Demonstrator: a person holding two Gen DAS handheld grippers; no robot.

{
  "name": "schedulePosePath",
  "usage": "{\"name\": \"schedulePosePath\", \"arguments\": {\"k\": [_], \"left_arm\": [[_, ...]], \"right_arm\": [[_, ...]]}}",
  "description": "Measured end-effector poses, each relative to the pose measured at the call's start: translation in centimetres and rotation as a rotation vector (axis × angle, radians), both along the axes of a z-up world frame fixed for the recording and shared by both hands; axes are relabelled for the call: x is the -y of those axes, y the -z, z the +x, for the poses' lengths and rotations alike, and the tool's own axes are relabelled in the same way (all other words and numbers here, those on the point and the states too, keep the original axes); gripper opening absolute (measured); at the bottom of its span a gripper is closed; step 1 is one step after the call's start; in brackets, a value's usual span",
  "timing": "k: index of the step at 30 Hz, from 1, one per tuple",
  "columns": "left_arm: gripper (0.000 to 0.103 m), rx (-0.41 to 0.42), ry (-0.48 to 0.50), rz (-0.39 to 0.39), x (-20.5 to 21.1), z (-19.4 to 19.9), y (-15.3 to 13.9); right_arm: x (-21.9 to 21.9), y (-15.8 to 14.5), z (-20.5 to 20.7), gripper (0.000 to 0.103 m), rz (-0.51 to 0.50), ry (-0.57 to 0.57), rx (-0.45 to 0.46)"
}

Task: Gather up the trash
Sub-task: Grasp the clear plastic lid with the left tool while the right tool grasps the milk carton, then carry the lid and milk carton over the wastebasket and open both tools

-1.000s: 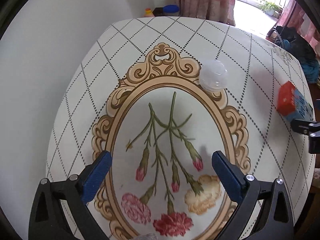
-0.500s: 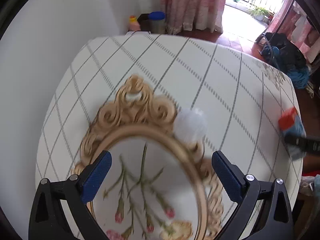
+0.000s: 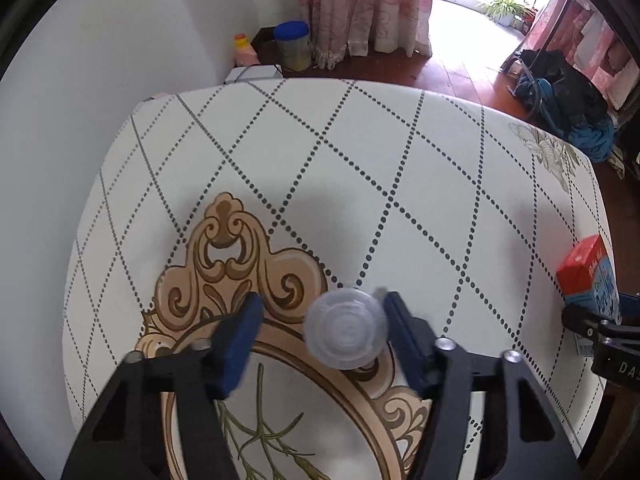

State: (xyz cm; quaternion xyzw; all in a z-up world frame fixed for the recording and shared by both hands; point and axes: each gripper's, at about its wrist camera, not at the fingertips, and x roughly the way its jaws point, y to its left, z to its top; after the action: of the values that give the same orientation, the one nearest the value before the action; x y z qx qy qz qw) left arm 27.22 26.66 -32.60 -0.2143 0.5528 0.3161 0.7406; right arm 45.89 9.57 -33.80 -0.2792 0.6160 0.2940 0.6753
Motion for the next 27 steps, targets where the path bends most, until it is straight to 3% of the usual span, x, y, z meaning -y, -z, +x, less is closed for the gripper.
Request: {"name": "schedulePosePath", "arguments": {"k": [3, 10, 15, 27], "left_arm": [[0.036, 0.014, -0.003, 0.005, 0.2, 0.0, -0.3], [0.036, 0.023, 0.006, 0.038, 0.8, -0.4, -0.9], [0.036, 0.060, -0.002, 0.070, 2.1, -1.6, -3.2], [0.036, 0.236, 0.090, 0.143, 9.3, -3.8, -14.0]], "right_arm": [[-1.0, 0.5, 0.4, 0.063, 0.005, -0.011, 0.009], [-0.3, -0.3, -1.0, 0.060, 0.028, -0.014, 0.033], [0.9, -1.6, -2.0, 0.058, 0.076, -0.004, 0.058], [8.3, -12.2, -5.2, 0.056, 0.314, 0.089, 0.135]]}}
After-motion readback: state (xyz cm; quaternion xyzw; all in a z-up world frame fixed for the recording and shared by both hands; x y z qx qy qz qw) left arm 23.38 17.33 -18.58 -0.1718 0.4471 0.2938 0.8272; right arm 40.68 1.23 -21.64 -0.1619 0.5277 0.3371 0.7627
